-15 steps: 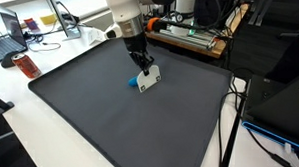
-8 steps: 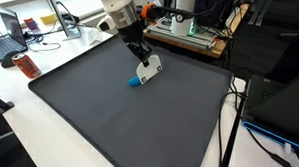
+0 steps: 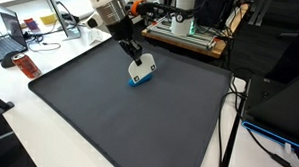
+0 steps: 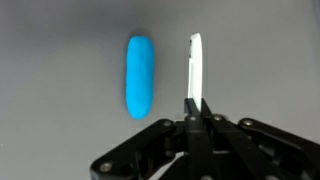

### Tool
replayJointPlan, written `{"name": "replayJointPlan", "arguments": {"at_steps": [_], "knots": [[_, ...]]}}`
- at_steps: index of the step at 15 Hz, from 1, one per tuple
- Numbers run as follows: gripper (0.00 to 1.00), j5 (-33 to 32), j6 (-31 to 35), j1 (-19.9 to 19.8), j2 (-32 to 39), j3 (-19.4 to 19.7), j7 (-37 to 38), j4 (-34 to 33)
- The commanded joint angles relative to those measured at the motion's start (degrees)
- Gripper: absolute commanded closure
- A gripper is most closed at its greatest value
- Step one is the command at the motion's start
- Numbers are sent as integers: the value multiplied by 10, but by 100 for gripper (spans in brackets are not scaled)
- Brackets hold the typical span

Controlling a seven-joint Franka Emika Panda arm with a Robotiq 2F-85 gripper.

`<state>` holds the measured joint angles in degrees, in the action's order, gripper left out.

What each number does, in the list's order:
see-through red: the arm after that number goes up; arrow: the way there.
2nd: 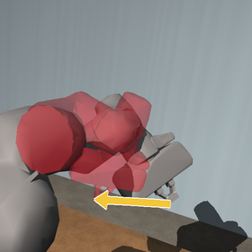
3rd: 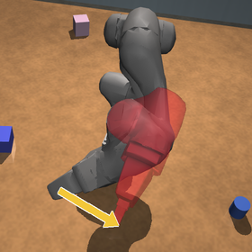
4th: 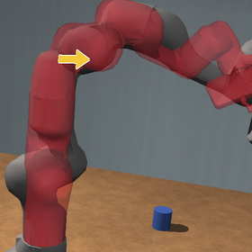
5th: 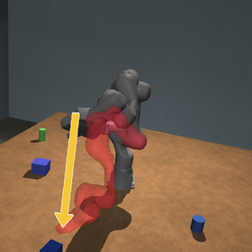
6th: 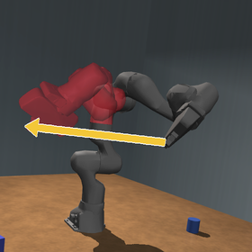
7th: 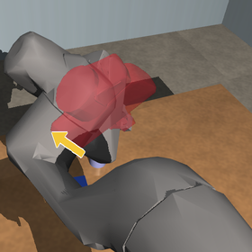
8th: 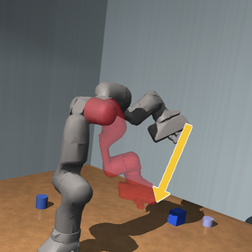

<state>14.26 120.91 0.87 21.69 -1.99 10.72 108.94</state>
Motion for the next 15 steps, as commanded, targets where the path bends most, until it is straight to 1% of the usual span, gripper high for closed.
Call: {"name": "replayJointPlan", "arguments": {"at_steps": [1,3,7,15], "knots": [[99,19,8,-14,-21,5,-13,10],[99,20,31,-18,-33,9,-11,21],[99,22,97,-23,-57,15,-8,46],[99,-3,185,-18,-89,40,50,103]]}}
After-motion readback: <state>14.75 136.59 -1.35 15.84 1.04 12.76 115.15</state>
